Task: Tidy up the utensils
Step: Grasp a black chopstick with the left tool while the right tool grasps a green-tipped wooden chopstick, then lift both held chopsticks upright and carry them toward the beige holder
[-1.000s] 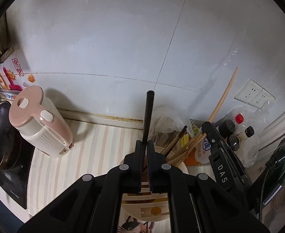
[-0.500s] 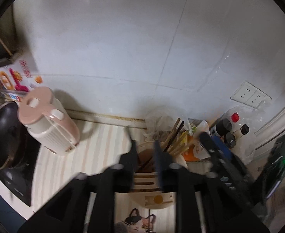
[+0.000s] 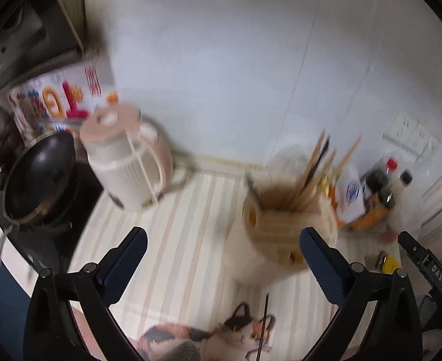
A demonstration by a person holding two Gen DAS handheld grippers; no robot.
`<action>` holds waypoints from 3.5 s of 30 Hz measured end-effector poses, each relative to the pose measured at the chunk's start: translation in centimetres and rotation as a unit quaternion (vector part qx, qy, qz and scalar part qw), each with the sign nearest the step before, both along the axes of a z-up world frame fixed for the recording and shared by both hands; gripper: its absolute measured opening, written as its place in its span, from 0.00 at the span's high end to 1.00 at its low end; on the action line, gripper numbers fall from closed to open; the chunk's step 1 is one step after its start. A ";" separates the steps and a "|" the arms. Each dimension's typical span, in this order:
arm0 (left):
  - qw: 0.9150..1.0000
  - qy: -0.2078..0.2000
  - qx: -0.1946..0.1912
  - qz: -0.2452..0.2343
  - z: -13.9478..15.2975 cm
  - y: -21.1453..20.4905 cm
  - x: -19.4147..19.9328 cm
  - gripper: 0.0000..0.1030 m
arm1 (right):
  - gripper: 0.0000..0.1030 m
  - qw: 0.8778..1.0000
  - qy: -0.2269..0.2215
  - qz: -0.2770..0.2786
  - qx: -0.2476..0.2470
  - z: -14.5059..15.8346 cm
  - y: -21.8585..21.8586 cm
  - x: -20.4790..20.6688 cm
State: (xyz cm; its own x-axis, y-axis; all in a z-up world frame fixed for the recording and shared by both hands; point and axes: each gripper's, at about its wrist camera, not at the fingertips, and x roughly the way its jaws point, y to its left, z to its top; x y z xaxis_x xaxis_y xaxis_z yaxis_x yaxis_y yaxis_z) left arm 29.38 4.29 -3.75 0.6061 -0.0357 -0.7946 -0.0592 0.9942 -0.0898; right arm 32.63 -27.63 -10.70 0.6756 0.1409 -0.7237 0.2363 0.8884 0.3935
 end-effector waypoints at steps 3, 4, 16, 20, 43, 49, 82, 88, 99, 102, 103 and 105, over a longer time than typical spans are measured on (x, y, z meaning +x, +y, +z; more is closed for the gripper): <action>0.999 0.042 0.030 -0.011 -4.1 -1.3 -1.1 0.00 | 0.22 0.998 0.056 -0.009 -0.019 -3.2 -1.4 -0.9; 0.998 0.054 0.040 -0.016 -5.4 -1.9 -1.3 0.00 | 0.22 0.997 0.076 -0.008 -0.022 -4.5 -1.7 -1.1; 0.956 0.269 0.060 -0.100 -23.9 -10.3 -4.1 0.30 | 0.49 0.955 0.286 0.058 -0.042 -19.2 -1.9 -4.0; 0.950 0.287 0.059 -0.106 -26.4 -10.8 -4.8 0.55 | 0.49 0.948 0.309 0.068 -0.042 -21.0 -1.5 -4.8; 0.959 0.265 0.086 -0.053 -28.1 -5.9 -6.3 0.96 | 0.93 0.928 0.339 0.145 -0.045 -22.9 3.4 -5.0; 0.959 0.266 0.087 -0.054 -27.3 -6.6 -4.5 0.96 | 0.93 0.922 0.349 0.151 -0.072 -22.9 4.0 -3.6; 0.979 0.179 0.078 -0.061 -21.0 -5.1 -3.3 0.97 | 0.94 0.953 0.275 0.098 -0.079 -19.3 6.6 -5.6; 0.986 0.138 0.073 -0.060 -17.4 -5.2 -4.2 0.97 | 0.94 0.966 0.225 0.093 -0.082 -15.2 6.0 -5.8; 0.990 0.104 0.031 -0.091 -13.1 -6.5 -6.0 0.97 | 0.94 0.982 0.147 0.093 -0.070 -8.7 5.1 -4.0; 0.990 0.092 0.023 -0.101 -11.9 -7.4 -6.5 0.97 | 0.94 0.985 0.129 0.093 -0.066 -7.1 4.9 -3.9; 0.991 0.087 0.021 -0.103 -11.5 -7.5 -6.5 0.98 | 0.94 0.986 0.123 0.093 -0.065 -6.5 4.8 -3.8; 0.991 0.078 0.019 -0.106 -10.7 -7.7 -6.3 0.98 | 0.94 0.987 0.114 0.093 -0.064 -5.8 4.5 -3.7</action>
